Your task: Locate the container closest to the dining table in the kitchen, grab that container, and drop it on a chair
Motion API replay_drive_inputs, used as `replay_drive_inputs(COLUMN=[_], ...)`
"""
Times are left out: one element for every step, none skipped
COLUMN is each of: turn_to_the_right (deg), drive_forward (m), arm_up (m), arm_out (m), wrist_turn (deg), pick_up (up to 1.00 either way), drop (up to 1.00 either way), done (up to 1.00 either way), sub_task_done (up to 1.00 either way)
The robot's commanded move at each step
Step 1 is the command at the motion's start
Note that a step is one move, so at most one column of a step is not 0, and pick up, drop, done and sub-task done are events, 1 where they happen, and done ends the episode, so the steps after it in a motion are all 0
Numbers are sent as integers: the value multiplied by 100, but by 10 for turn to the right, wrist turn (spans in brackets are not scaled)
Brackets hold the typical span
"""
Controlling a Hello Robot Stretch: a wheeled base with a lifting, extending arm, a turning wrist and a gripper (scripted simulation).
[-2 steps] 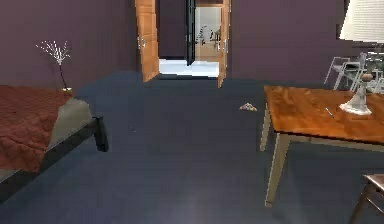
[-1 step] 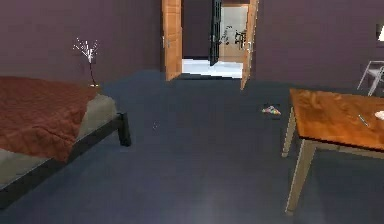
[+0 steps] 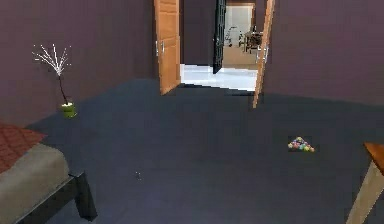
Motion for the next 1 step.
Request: replay_drive_inputs(turn_to_the_right=[-30], drive_forward=[0], arm_up=[0], arm_out=[0], wrist_turn=[0], pick_up=[0], drop=[0], done=[0], sub_task_done=[0])
